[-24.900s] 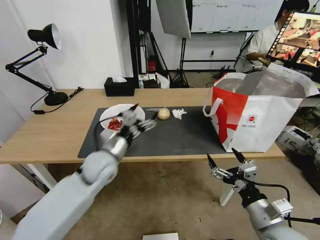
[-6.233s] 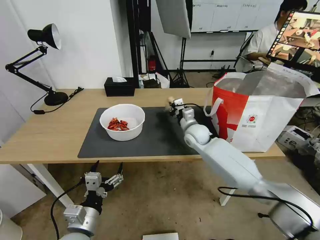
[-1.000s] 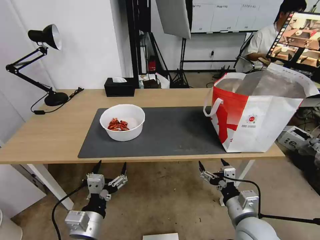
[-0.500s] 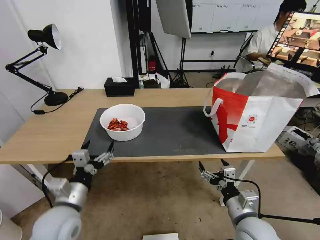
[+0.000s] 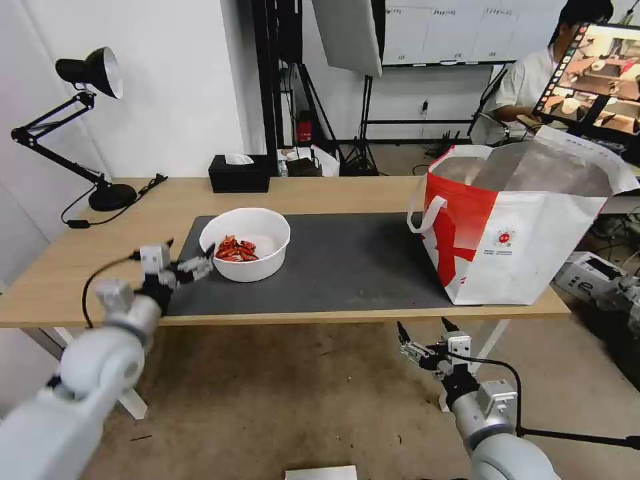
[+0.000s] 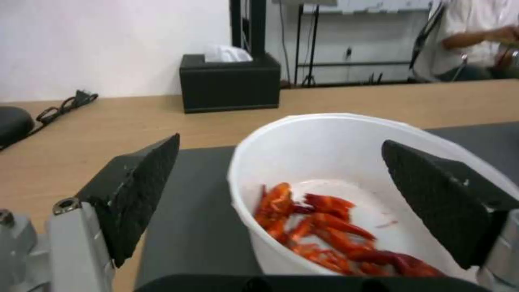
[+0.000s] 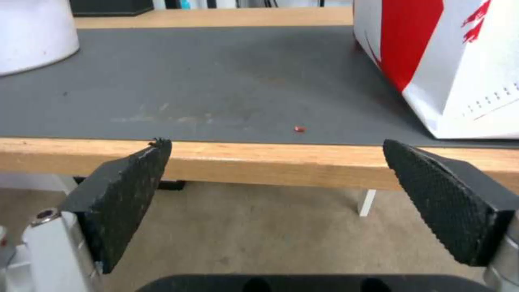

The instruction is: Pick up the trash from the table and place it into the takeout bag.

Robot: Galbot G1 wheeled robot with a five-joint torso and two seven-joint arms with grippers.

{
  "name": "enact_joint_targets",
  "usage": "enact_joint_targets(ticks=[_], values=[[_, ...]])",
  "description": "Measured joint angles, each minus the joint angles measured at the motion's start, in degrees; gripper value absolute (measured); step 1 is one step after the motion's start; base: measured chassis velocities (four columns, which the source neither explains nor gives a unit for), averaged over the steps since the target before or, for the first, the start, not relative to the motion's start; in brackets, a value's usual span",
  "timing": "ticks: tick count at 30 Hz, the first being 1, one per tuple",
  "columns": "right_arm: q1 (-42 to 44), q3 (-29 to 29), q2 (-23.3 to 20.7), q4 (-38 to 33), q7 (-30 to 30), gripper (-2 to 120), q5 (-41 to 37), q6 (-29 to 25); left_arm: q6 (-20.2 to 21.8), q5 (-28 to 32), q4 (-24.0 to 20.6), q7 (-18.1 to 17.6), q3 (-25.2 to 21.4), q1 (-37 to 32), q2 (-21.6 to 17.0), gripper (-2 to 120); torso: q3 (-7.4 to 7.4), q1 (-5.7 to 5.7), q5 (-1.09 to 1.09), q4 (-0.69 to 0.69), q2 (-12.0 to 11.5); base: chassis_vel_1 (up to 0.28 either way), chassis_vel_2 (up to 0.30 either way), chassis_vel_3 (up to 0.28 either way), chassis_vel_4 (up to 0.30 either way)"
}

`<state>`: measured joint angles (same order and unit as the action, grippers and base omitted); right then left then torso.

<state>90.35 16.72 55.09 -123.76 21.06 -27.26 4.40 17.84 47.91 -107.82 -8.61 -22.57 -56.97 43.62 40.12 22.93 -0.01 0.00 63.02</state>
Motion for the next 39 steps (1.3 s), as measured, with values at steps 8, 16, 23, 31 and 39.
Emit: enact_joint_targets(ticks=[8, 16, 23, 31, 39], values=[[0.0, 0.0, 0.0, 0.0, 0.0, 100, 0.0, 0.0, 14.4, 7.2, 6.7, 2.5, 5.3, 12.0, -2.3, 100, 0.00, 0.00, 0.01, 0.00, 0.0, 0.000, 0.000, 0.000, 0.000], [0.0, 0.0, 0.0, 0.0, 0.0, 100, 0.0, 0.0, 24.7, 14.5, 13.5, 1.3, 12.4, 20.7, -1.6, 100, 0.00, 0.00, 0.00, 0.00, 0.0, 0.000, 0.000, 0.000, 0.000], [0.0, 0.0, 0.0, 0.0, 0.0, 100, 0.0, 0.0, 24.9, 17.3, 17.4, -3.5, 16.0, 25.1, 0.8, 100, 0.00, 0.00, 0.01, 0.00, 0.0, 0.000, 0.000, 0.000, 0.000], [0.0, 0.0, 0.0, 0.0, 0.0, 100, 0.0, 0.0, 24.6, 18.0, 18.2, -5.6, 16.8, 26.0, 1.5, 92, -0.01, 0.00, 0.02, 0.00, 0.0, 0.000, 0.000, 0.000, 0.000], [0.0, 0.0, 0.0, 0.0, 0.0, 100, 0.0, 0.0, 24.5, 20.9, 19.0, -6.4, 17.3, 26.5, 1.3, 64, -0.01, -0.01, 0.01, 0.00, 0.0, 0.000, 0.000, 0.000, 0.000]])
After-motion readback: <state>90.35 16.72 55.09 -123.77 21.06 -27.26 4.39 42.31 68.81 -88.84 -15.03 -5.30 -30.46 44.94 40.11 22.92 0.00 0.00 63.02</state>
